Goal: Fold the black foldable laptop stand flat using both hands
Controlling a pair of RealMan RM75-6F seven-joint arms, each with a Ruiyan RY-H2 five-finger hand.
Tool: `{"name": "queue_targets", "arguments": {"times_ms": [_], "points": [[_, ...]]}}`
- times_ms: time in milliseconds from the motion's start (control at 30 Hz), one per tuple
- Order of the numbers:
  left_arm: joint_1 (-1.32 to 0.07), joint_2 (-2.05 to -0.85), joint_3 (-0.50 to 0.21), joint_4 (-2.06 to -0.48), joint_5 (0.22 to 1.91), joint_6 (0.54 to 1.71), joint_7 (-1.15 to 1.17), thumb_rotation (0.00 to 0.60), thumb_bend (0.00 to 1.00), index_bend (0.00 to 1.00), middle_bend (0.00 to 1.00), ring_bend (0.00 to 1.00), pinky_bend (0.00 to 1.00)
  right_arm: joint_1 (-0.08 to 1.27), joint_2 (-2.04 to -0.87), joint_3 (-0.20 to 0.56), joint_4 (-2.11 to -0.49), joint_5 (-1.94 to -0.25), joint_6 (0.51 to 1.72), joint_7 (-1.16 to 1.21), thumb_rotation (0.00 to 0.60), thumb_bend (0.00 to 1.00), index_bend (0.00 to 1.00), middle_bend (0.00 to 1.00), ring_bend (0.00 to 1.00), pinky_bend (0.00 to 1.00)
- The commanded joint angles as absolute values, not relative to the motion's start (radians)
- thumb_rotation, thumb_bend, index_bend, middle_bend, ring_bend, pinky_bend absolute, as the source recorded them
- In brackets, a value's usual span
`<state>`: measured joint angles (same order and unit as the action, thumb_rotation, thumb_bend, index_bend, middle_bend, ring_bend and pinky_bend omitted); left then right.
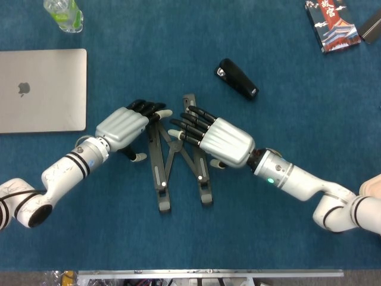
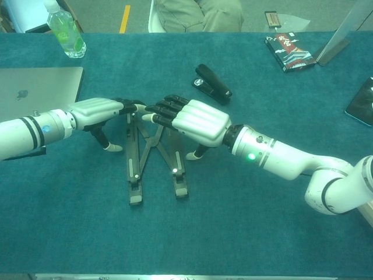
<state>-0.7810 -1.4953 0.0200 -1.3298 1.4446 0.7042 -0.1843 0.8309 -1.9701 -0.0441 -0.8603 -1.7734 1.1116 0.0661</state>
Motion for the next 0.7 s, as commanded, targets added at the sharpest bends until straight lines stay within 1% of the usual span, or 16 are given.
{"name": "queue_targets", "arguments": {"times_ms": [33,167,367,467,600,700], "points": [[-0.781,-1.496,0.022,-1.326,1.447,0.705,-0.191,0.600,0.22,0.02,0.00,0.00,0.00,0.834,-1.976,-0.044,-0.854,-1.772,1.111,0.071,0.600,0.04,0.00,0.00,0.00,0.05],[-0.781,-1.496,0.024,-1.325,1.451,0.706,-0.202,0.600,0.22,0.02,0.00,0.00,0.00,0.836,-1.981,-0.041,-0.850,-1.768,1.116,0.077,0.600,0.06,0.00,0.00,0.00,0.05],[-0.784,-1.495,0.027,-1.324,1.456,0.702,-0.218,0.600,0.26,0.02,0.00,0.00,0.00,0.840,-1.989,-0.040,-0.843,-1.765,1.118,0.079,0.600,0.07,0.00,0.00,0.00,0.05],[-0.784,-1.495,0.029,-1.322,1.458,0.702,-0.224,0.600,0.26,0.02,0.00,0.00,0.00,0.841,-1.996,-0.039,-0.836,-1.763,1.120,0.081,0.600,0.09,0.00,0.00,0.00,0.05],[-0.785,-1.493,0.031,-1.321,1.460,0.701,-0.230,0.600,0.26,0.02,0.00,0.00,0.00,0.843,-2.004,-0.041,-0.824,-1.763,1.120,0.081,0.600,0.09,0.00,0.00,0.00,0.05],[-0.785,-1.492,0.032,-1.322,1.461,0.701,-0.237,0.600,0.29,0.02,0.00,0.00,0.00,0.844,-2.008,-0.042,-0.819,-1.762,1.122,0.085,0.600,0.09,0.00,0.00,0.00,0.05]]}}
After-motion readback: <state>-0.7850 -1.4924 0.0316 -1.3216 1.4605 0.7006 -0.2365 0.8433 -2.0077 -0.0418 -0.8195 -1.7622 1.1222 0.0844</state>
